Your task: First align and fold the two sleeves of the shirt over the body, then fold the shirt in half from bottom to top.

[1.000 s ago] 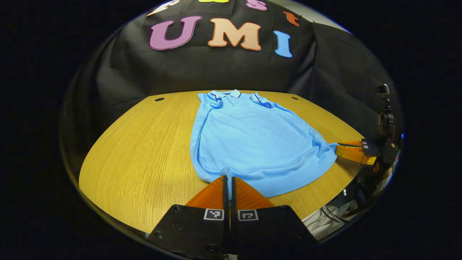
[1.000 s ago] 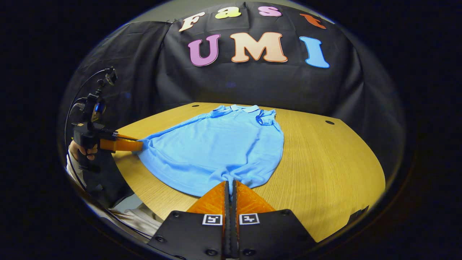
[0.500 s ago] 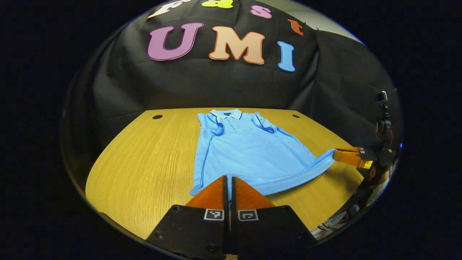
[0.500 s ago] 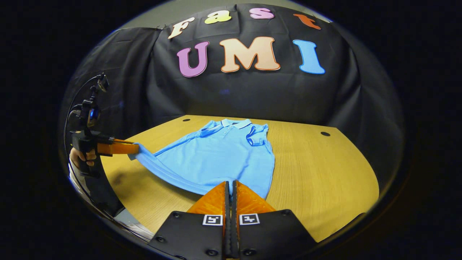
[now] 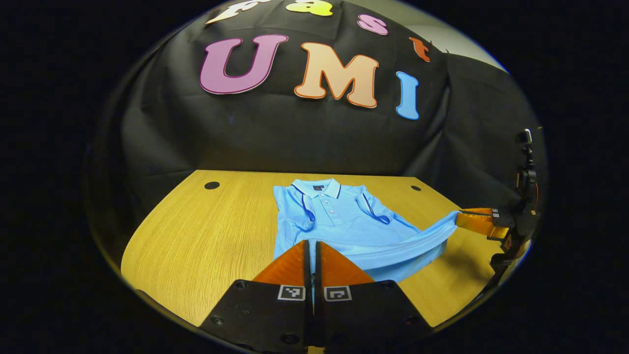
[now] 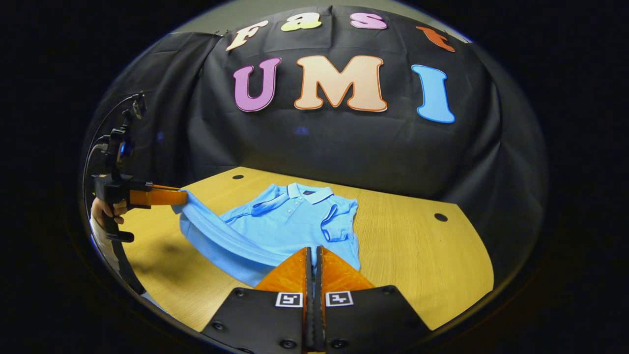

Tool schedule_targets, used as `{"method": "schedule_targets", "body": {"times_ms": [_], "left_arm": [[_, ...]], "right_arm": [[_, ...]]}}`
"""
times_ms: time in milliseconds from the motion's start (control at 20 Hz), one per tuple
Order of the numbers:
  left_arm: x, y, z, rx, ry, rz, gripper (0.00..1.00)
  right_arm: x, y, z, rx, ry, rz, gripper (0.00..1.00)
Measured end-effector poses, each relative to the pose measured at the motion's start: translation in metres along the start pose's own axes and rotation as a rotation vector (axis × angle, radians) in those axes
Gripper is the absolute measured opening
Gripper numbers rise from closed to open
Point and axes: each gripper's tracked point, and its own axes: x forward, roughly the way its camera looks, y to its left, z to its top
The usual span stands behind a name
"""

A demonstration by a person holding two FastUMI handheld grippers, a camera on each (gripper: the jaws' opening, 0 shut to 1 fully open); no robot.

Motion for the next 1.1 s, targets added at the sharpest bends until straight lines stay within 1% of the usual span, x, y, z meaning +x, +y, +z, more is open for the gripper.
{"method": "schedule_targets", "body": {"times_ms": [100, 250, 450, 600, 700, 900, 1000, 1100], "left_arm": [[0.02, 0.004, 0.011, -0.001, -0.003, -0.002, 0.0], [0.051, 0.016, 0.025, -0.013, 0.001, 0.02, 0.0], [0.096, 0.031, 0.038, -0.079, 0.006, 0.046, 0.0], [0.134, 0.046, 0.05, -0.093, -0.003, 0.076, 0.0], [0.16, 0.06, 0.056, -0.083, -0.006, 0.11, 0.0], [0.21, 0.076, 0.058, -0.038, 0.012, 0.153, 0.0], [0.231, 0.081, 0.052, -0.006, 0.029, 0.171, 0.0], [0.25, 0.087, 0.047, 0.032, 0.039, 0.2, 0.0]], "right_arm": [[0.019, -0.008, 0.012, 0.0, 0.002, -0.008, 0.02], [0.056, -0.02, 0.025, 0.019, 0.005, -0.021, 0.02], [0.108, -0.036, 0.031, 0.042, 0.034, -0.04, 0.02], [0.15, -0.043, 0.038, 0.035, 0.059, -0.055, 0.02], [0.176, -0.043, 0.04, 0.054, 0.085, -0.055, 0.02], [0.227, -0.051, 0.039, 0.042, 0.113, -0.092, 0.02], [0.252, -0.059, 0.032, 0.035, 0.126, -0.12, 0.02], [0.273, -0.065, 0.02, 0.054, 0.152, -0.139, 0.02]]}}
